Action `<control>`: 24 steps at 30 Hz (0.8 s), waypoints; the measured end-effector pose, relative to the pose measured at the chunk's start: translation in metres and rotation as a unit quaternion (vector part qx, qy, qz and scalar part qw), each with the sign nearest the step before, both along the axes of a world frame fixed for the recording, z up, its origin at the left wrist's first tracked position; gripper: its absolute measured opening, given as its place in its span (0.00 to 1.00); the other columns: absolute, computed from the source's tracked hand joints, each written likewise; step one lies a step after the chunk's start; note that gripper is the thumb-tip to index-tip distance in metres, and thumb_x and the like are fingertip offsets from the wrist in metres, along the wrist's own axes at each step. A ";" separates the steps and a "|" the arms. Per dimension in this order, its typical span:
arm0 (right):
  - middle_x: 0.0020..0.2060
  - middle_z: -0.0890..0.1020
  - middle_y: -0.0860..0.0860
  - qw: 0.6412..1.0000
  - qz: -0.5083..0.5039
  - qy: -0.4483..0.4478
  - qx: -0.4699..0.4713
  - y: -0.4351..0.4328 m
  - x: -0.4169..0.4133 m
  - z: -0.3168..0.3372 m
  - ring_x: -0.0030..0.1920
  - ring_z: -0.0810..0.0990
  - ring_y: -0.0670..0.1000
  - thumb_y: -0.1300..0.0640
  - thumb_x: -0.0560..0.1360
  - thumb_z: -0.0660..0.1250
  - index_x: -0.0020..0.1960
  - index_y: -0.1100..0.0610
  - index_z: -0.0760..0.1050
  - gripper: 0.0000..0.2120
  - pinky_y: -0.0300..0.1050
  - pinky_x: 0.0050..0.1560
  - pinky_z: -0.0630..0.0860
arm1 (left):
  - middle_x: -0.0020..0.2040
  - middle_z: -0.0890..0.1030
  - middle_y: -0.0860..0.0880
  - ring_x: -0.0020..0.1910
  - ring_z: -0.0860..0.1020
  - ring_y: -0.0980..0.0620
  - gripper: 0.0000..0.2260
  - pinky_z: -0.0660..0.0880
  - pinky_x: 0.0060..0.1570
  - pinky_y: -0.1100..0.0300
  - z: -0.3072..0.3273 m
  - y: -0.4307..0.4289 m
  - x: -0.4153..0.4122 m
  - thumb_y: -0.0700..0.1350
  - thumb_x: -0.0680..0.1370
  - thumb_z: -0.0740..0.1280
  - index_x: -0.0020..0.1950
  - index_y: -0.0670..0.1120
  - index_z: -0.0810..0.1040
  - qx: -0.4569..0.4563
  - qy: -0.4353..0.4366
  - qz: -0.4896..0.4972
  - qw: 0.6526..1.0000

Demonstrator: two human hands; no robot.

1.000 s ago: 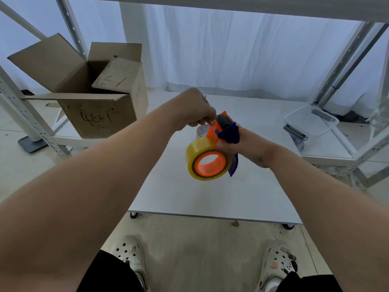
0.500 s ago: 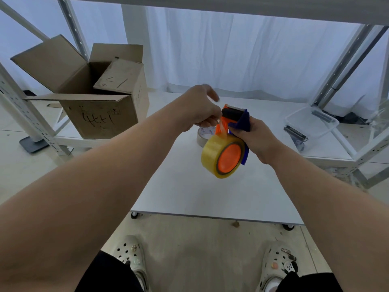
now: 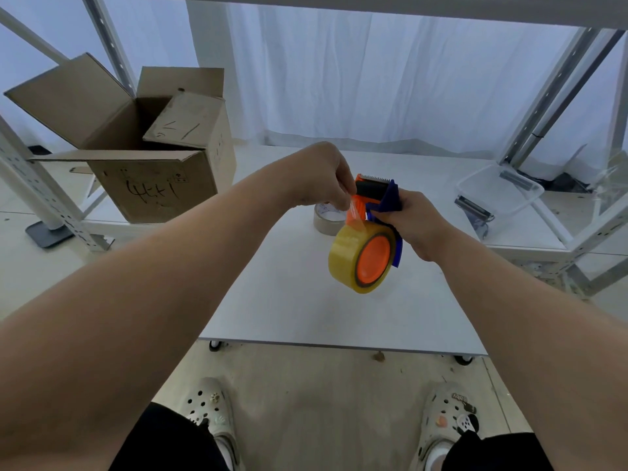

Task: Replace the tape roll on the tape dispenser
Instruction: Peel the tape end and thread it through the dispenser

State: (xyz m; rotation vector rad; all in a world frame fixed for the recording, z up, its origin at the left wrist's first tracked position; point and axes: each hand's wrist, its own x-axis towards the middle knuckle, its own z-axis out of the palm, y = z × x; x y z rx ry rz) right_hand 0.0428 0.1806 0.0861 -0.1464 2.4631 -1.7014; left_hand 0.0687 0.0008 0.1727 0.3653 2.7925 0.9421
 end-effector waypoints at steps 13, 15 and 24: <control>0.52 0.83 0.54 0.997 0.059 -0.041 -0.007 0.001 0.000 0.000 0.53 0.81 0.57 0.64 0.75 0.68 0.62 0.51 0.75 0.18 0.53 0.55 0.80 | 0.48 0.74 0.53 0.46 0.71 0.60 0.05 0.66 0.46 0.67 -0.009 -0.007 -0.007 0.50 0.72 0.72 0.44 0.50 0.82 -0.036 0.107 -0.100 0.989; 0.55 0.82 0.56 0.996 0.052 -0.061 -0.048 0.000 -0.001 -0.001 0.54 0.82 0.57 0.63 0.75 0.69 0.65 0.52 0.71 0.21 0.52 0.52 0.81 | 0.52 0.79 0.52 0.52 0.74 0.57 0.03 0.69 0.52 0.66 -0.006 -0.009 -0.006 0.47 0.73 0.71 0.44 0.49 0.80 -0.008 0.102 -0.112 0.988; 0.57 0.79 0.55 0.994 -0.055 -0.064 -0.070 -0.013 0.002 0.000 0.52 0.80 0.53 0.56 0.74 0.71 0.66 0.56 0.68 0.24 0.42 0.41 0.78 | 0.43 0.82 0.48 0.44 0.81 0.51 0.04 0.77 0.49 0.56 0.001 -0.003 -0.007 0.44 0.75 0.69 0.46 0.44 0.78 -0.025 0.129 -0.087 0.987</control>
